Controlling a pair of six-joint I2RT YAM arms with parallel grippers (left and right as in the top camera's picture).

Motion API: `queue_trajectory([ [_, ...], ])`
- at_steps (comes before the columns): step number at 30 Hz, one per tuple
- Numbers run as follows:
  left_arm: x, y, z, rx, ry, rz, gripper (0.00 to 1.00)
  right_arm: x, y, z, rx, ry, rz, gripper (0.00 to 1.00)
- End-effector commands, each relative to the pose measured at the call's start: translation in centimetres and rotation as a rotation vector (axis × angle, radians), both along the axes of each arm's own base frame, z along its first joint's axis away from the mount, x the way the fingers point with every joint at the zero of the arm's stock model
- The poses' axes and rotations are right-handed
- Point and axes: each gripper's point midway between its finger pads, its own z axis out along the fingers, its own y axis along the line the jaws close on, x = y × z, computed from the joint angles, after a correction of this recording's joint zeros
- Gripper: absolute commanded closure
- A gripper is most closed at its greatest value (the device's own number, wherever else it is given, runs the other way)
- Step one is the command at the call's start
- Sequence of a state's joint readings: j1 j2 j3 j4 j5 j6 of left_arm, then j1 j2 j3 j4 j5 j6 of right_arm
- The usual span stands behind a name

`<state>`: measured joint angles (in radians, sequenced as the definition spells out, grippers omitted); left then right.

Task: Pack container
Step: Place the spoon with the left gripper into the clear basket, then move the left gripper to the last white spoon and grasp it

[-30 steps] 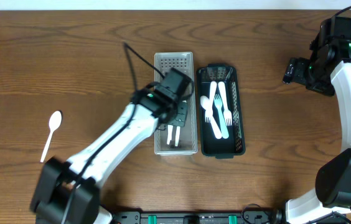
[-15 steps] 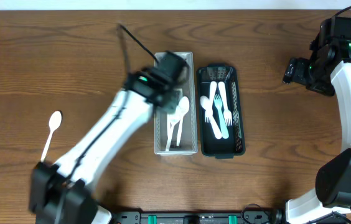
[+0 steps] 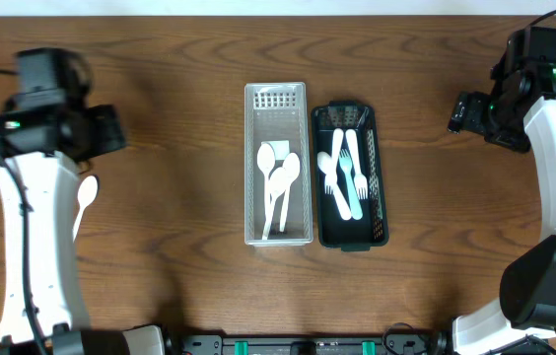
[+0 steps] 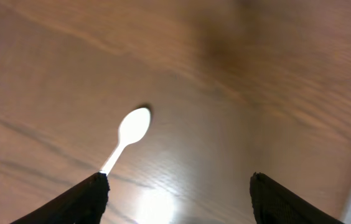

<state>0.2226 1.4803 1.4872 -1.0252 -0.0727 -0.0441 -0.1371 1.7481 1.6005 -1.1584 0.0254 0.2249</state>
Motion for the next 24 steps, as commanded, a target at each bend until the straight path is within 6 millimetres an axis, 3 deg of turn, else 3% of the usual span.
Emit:
queue_trajectory([
  [1, -0.4, 3.0, -2.8, -0.038, 0.089, -0.025, 0.24, -0.1, -0.2, -0.3, -0.002, 0.011, 0.007, 0.11],
  [8, -1.0, 7.0, -9.1, -0.070, 0.271, -0.051, 0.22, 0.0, -0.2, -0.3, -0.003, 0.006, 0.008, 0.11],
  [17, 0.1, 8.0, -17.0, -0.109, 0.419, -0.166, 0.21, 0.1, -0.3, -0.3, -0.006, 0.005, 0.018, 0.10],
  [24, -0.8, 8.1, -20.4, -0.153, 0.495, -0.180, 0.21, 0.3, -0.3, -0.2, -0.008, -0.006, 0.017, 0.09],
])
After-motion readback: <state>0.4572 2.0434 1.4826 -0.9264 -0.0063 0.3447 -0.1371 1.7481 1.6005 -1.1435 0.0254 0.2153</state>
